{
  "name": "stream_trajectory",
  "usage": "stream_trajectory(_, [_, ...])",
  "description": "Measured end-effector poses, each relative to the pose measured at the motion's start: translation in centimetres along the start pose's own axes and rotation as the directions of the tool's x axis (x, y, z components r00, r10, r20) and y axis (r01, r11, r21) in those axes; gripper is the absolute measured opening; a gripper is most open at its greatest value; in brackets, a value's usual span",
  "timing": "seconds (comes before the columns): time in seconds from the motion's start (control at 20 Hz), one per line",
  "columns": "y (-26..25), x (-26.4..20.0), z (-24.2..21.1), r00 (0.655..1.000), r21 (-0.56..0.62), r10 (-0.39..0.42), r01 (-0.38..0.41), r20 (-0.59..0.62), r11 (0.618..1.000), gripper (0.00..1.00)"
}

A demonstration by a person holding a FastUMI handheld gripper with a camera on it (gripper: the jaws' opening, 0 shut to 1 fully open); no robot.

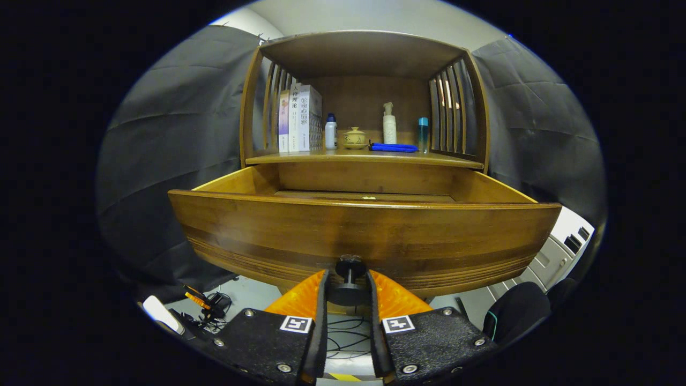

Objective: Pull open the drawer, take out the items inside it, and place them on the countertop above the cabinet.

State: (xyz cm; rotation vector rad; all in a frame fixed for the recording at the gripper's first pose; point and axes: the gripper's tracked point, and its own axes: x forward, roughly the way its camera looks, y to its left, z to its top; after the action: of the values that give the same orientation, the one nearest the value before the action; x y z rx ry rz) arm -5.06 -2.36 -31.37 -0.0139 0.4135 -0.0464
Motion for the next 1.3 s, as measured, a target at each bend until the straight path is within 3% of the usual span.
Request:
stream_trajectory(0.15, [1.2, -1.4, 1.6, 0.997, -0.003, 0.076, -0.076, 0.004, 0.997, 0.66])
stream_trajectory(0.3, [1.0, -2.5, 5.6, 0.994, -0.041, 0.091, -0.089, 0.068, 0.995, 0.97])
stream_trajectory(0.55, [2.1, -1.8, 11.9, 0.993, -0.104, 0.11, -0.105, 0.043, 0.989, 0.97])
stream_trajectory(0.75, [1.9, 1.7, 14.7, 0.999, -0.15, 0.044, -0.047, -0.026, 0.988, 0.98])
stream_trajectory(0.95, [1.2, 6.5, 14.6, 0.987, -0.089, -0.04, 0.026, -0.158, 0.996, 0.98])
stream_trajectory(1.05, [-0.5, 9.0, 13.6, 0.969, -0.057, -0.111, 0.101, -0.222, 0.993, 0.97])
stream_trajectory(1.3, [-1.6, 14.0, 9.5, 0.912, 0.029, -0.116, 0.138, -0.394, 0.99, 0.93])
